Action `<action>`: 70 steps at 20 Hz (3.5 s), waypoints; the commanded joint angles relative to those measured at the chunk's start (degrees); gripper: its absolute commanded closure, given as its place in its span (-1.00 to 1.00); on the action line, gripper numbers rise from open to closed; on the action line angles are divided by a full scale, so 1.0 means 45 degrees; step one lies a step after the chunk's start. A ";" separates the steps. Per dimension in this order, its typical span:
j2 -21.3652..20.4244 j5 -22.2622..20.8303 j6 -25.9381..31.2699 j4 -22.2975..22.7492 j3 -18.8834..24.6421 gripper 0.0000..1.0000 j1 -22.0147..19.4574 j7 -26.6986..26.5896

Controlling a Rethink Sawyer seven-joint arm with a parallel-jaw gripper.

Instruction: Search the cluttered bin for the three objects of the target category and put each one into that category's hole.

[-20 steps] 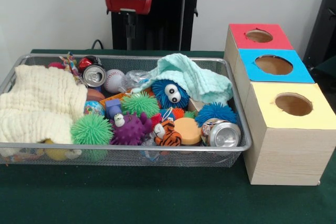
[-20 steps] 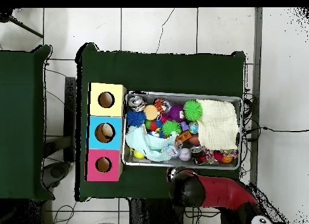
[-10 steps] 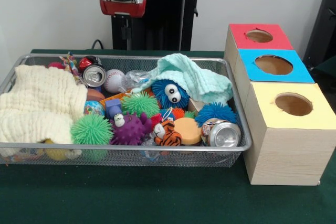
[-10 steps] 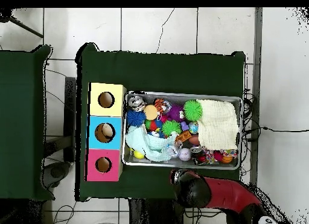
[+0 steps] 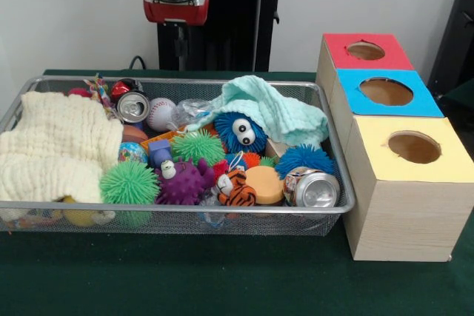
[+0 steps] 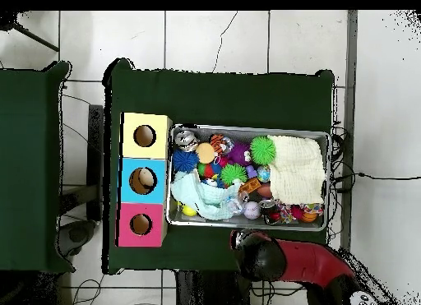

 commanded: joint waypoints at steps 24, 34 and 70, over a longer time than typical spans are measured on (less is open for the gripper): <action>0.0706 -0.0498 0.0943 -0.0377 0.1029 1.00 -0.0384 -0.0105; 0.0697 -0.0577 0.0822 0.0032 0.0907 1.00 -0.0439 0.0011; -0.0044 -0.0347 0.1753 -0.0531 0.1343 1.00 -0.0759 -0.0313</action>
